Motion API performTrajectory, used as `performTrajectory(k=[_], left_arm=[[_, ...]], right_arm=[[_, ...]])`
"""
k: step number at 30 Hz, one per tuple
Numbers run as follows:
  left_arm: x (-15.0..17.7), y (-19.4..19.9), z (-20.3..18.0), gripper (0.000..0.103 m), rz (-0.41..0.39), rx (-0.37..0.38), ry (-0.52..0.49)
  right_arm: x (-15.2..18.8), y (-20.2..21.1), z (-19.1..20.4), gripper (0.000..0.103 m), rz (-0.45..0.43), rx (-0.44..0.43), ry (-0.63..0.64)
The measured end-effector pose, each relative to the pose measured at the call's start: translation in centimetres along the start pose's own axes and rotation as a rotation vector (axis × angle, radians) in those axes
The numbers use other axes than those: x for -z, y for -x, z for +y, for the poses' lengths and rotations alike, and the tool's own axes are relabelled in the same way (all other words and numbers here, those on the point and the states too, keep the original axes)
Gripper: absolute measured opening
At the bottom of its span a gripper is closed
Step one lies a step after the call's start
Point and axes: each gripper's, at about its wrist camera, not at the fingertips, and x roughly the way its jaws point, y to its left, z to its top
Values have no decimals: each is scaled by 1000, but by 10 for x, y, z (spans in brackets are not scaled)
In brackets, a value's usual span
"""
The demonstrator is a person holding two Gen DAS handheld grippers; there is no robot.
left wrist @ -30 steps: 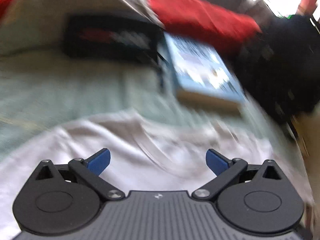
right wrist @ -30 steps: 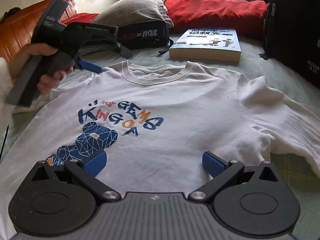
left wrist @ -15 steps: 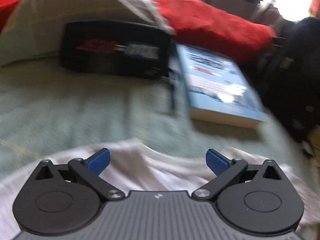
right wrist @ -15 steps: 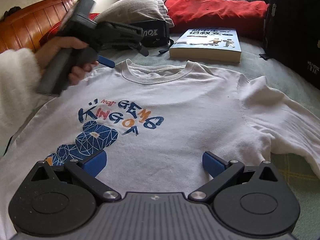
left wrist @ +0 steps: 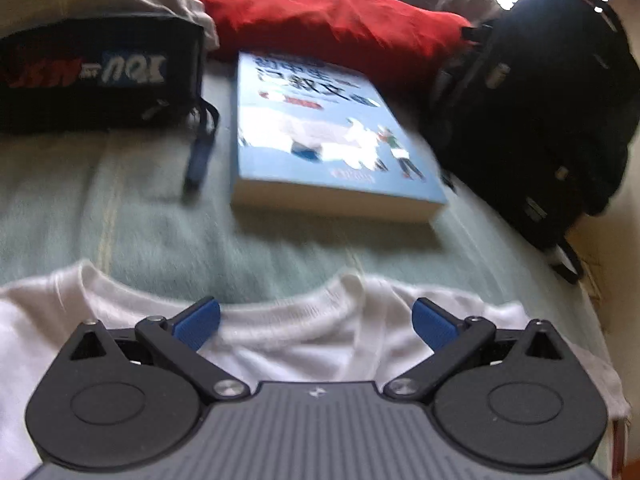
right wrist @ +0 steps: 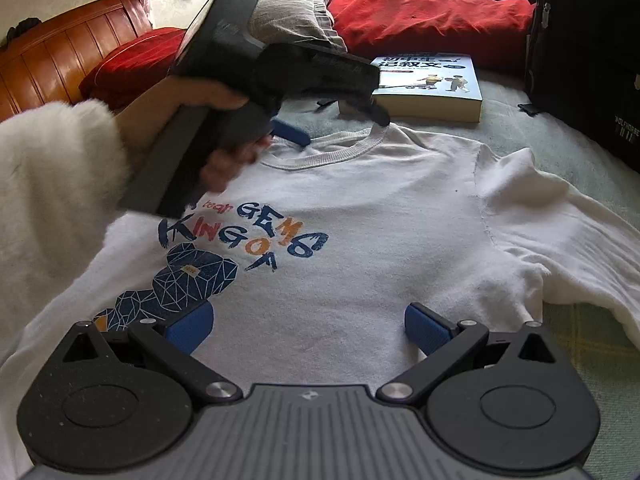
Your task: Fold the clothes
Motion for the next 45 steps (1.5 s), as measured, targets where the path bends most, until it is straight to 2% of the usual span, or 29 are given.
performTrajectory(k=[4,7,9,10,14,16,19,23,25,27,29,32,36,40,45], left_arm=[[1,18,-13,101,-13,57,-26],[12,19,-26,102,52,140,-73],[19,9,-29,102,110,152,-84],[22,2,-29,102,122,135,-85],[10,-1,-32,100,74,57,-63],[2,11,-36,100,43,10,-65],[-4,51,-41,100,0,-33,-106],[2,127,-43,101,-29,-118,-159],[10,167,-36,101,-33,-159,-165],[25,198,-27,102,-33,-186,-182],[41,227,-18,102,-34,-209,-202],[72,251,-8,102,0,-244,-240],[121,263,-12,102,1,-223,-329],[169,257,-22,102,-7,-182,-408],[215,242,-27,102,-4,-157,-435]], right_arm=[[1,0,1,103,0,5,8],[1,0,1,103,2,7,10],[1,0,1,103,2,7,11],[1,0,1,103,2,7,12],[1,-1,1,103,1,8,13],[1,-1,2,103,-1,11,14],[1,-2,4,103,-4,14,23],[-1,-4,6,103,-24,-5,45],[-5,-4,6,103,3,16,30],[-7,13,7,103,16,11,-4],[-5,39,9,103,10,-41,-40],[0,74,13,103,19,-60,-96],[20,106,35,103,49,-1,-91],[49,130,61,103,26,10,-66],[84,134,82,103,14,55,-38]])
